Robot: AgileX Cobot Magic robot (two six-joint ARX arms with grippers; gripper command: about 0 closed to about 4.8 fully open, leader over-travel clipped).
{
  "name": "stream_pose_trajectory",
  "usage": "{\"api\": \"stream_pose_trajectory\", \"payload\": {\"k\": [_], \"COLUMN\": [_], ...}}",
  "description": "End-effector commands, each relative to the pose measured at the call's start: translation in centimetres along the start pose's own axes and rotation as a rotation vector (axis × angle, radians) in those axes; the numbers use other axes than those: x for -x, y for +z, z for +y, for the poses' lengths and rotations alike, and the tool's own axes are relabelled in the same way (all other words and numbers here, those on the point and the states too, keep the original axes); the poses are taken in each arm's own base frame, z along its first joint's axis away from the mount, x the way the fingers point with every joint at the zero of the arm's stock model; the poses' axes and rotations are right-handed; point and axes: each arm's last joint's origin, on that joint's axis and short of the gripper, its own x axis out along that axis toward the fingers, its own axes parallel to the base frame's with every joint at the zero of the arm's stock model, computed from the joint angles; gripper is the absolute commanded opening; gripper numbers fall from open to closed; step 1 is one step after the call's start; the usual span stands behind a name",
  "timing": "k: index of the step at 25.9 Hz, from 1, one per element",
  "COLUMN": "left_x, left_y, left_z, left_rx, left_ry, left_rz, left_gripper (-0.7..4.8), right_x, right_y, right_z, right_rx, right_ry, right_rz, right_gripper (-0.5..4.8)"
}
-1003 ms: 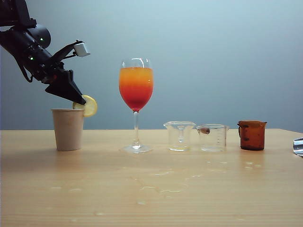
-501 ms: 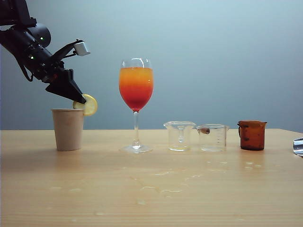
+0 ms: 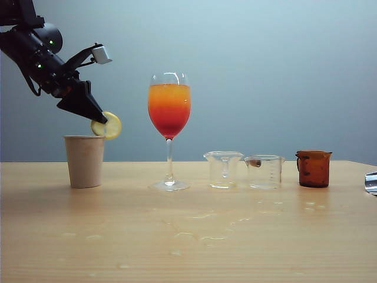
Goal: Pick up the lemon slice from the paper cup on the left and carefully insert it into the rim of the goblet.
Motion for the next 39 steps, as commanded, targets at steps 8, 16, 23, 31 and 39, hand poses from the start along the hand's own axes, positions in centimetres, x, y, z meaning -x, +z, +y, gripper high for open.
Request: {"api": "stream_pose_trajectory", "payload": {"k": [8, 16, 23, 31, 39], "left_x": [1.8, 3.1, 4.1, 4.2, 4.8], "left_y": [2.0, 4.8, 7.4, 9.6, 10.6], "left_z": [0.9, 1.7, 2.1, 1.9, 1.7], "left_rx": [-0.033, -0.066, -0.087, -0.101, -0.094], "left_ry": [0.035, 0.032, 0.052, 0.020, -0.044], "left_rz": [-0.030, -0.193, -0.230, -0.307, -0.416], "left_gripper": [0.20, 0.20, 0.20, 0.20, 0.20], "right_x": [0.1, 0.1, 0.1, 0.1, 0.1], "right_y": [0.3, 0.3, 0.4, 0.5, 0.5], "right_z": [0.1, 0.1, 0.1, 0.1, 0.1], "right_rx": [0.004, 0.004, 0.004, 0.008, 0.008], "right_ry": [0.005, 0.005, 0.007, 0.008, 0.007], "right_rz": [-0.018, -0.025, -0.036, -0.040, -0.040], "right_gripper": [-0.04, -0.04, -0.04, -0.04, -0.04]}}
